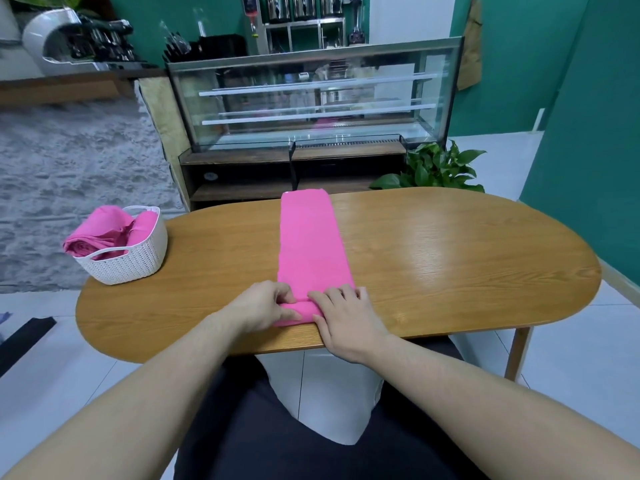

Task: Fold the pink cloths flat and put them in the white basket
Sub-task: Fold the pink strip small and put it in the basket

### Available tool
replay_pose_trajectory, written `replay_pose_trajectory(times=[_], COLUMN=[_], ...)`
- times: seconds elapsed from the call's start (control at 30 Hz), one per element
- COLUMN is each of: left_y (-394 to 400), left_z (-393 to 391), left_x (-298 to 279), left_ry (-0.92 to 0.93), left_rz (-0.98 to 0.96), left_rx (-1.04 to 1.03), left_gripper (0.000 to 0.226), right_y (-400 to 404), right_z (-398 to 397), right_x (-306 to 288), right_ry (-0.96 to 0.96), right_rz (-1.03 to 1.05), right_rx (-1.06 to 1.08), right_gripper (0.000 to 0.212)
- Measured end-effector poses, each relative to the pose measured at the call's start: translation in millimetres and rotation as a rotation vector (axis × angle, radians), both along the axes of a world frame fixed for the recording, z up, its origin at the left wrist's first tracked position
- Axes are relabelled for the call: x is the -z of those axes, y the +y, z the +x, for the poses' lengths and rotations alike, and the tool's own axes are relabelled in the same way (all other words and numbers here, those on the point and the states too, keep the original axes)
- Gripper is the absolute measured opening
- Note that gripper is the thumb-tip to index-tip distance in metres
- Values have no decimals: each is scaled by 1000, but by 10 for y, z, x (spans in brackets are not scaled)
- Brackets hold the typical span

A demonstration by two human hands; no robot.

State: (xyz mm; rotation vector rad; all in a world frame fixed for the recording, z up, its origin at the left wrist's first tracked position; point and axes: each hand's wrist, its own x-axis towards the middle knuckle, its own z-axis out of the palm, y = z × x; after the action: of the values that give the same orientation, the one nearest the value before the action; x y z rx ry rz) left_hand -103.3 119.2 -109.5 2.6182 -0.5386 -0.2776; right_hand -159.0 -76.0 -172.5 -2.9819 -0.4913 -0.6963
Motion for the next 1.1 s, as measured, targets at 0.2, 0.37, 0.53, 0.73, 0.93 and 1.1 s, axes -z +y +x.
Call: replay_pose_trajectory(times=[0.2, 0.37, 0.53, 0.73, 0.93, 1.1], left_y=[132, 122, 67, 63, 74, 115], left_z=[-248, -259, -191, 15, 26, -111], left_x=[338, 374, 178, 13, 52, 258], left_ry=[-436, -489, -356, 18, -60, -349], left_rz=[-30, -30, 54, 79, 20, -41], left_rx=[146, 153, 178, 106, 144, 250], left_gripper=[47, 42, 42, 52, 46, 47], right_y=[19, 20, 35, 24, 34, 43], right_z=[84, 84, 11, -7, 87, 131], right_x=[-118, -164, -25, 70, -42, -128], right_ry=[140, 182, -50, -73, 4, 152], right_rz=[21, 65, -34, -74, -23, 24], right_rx=[-11, -19, 5, 8, 21, 23], right_gripper=[36, 28, 29, 44, 43, 56])
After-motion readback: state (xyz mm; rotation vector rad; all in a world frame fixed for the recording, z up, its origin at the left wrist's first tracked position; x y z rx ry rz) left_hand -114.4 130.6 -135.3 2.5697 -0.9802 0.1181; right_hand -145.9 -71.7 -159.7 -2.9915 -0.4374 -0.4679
